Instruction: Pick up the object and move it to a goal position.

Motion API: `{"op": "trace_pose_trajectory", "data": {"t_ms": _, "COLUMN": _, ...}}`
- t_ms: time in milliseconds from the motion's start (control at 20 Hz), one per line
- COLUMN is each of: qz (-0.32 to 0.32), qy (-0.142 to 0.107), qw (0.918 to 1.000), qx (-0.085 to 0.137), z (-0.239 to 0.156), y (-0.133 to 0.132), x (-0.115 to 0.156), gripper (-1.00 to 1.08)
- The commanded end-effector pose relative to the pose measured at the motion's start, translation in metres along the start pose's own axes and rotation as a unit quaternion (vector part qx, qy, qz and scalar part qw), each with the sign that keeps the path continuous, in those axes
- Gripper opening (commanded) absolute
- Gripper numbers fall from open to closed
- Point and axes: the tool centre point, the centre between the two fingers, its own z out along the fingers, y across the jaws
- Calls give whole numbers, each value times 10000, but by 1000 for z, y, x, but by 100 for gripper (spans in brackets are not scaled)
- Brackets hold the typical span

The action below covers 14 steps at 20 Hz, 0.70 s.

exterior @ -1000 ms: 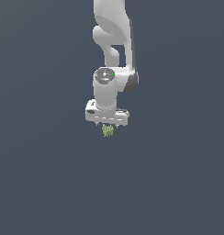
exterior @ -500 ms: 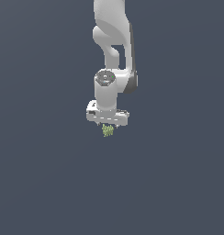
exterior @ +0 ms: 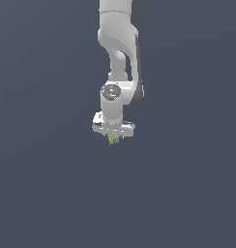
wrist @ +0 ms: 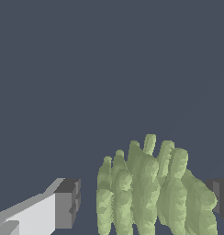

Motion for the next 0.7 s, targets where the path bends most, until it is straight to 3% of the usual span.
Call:
{"op": "trace_pose_trajectory", "data": {"t_ms": 0, "qz": 2, "qy": 5, "qw": 10000, "qx": 1, "z": 7, "y": 0, "x": 0, "gripper": 100}}
{"op": "trace_pose_trajectory", "data": {"t_ms": 150, "qz": 2, "qy": 5, "qw": 10000, "qx": 1, "z": 9, "y": 0, "x": 1, "gripper": 100}}
{"op": "trace_pose_trajectory", "data": {"t_ms": 200, "qz": 2, "qy": 5, "qw": 10000, "qx": 1, "z": 9, "y": 0, "x": 1, "gripper": -100}}
{"op": "trace_pose_trajectory", "data": {"t_ms": 650, "qz": 2, "qy": 5, "qw": 10000, "qx": 1, "z": 9, "y": 0, "x": 1, "gripper": -100}}
